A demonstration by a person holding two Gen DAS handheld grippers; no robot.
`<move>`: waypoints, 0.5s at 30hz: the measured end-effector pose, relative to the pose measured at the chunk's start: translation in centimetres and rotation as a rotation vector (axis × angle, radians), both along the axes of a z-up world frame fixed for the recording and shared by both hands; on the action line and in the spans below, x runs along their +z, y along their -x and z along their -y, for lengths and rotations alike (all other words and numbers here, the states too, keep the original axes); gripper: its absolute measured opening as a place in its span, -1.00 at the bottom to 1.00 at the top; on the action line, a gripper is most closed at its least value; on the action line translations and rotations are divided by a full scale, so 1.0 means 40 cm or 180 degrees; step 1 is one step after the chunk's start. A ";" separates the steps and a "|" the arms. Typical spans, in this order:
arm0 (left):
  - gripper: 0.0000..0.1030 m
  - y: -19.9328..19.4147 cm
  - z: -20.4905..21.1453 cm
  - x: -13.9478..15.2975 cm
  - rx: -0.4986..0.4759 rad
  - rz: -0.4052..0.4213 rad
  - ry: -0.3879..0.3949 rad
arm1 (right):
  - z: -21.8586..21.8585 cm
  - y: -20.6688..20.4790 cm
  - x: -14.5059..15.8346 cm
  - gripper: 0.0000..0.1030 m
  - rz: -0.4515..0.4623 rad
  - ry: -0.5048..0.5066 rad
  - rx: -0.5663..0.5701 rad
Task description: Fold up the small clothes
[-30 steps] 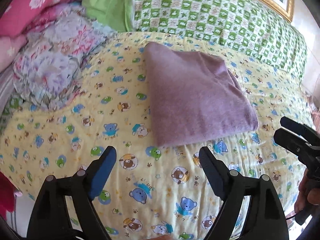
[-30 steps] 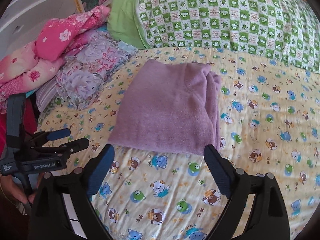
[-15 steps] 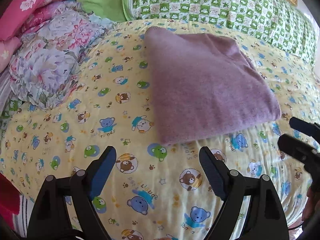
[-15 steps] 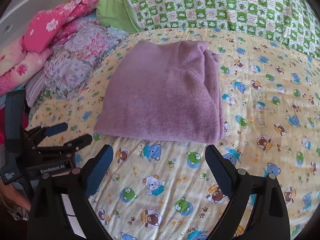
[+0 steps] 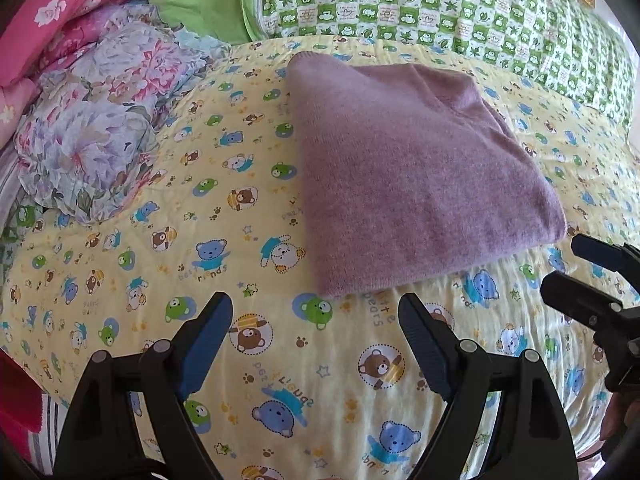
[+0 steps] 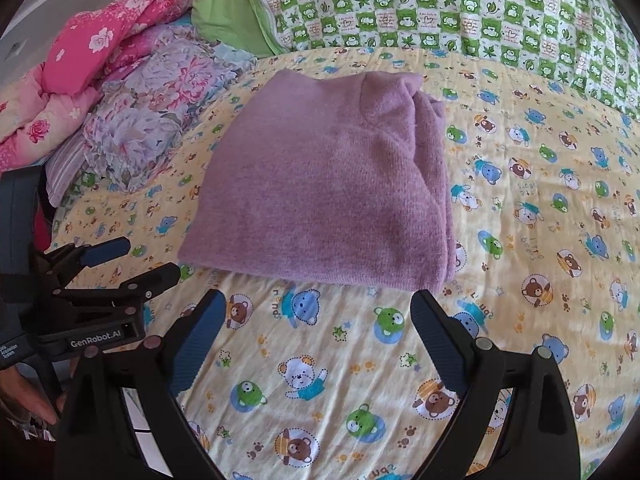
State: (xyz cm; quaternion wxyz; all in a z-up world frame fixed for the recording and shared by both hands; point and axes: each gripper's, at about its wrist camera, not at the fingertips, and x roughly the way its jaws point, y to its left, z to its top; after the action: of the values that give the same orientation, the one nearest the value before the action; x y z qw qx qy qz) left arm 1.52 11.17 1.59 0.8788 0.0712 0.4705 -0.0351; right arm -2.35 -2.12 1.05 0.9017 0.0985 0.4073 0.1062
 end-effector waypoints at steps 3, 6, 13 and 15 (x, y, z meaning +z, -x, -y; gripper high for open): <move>0.66 -0.006 0.000 0.007 0.0003 0.0028 0.0002 | 0.000 -0.003 0.001 0.82 0.0010 0.0000 0.0009; 0.66 -0.006 0.004 0.016 0.0019 0.0057 0.0001 | -0.002 -0.002 0.006 0.82 0.0044 -0.0007 0.0006; 0.68 -0.002 0.011 0.026 0.0036 0.0091 0.0014 | 0.006 -0.006 0.018 0.82 0.0101 -0.0016 0.0001; 0.68 0.001 0.012 0.027 0.0044 0.0097 0.0026 | 0.009 -0.009 0.018 0.82 0.0102 -0.0023 -0.0003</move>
State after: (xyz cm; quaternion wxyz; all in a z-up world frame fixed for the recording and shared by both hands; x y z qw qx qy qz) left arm 1.49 10.70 2.66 0.8864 0.0649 0.4574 -0.0298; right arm -2.00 -2.50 1.78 0.9078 0.1003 0.3923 0.1088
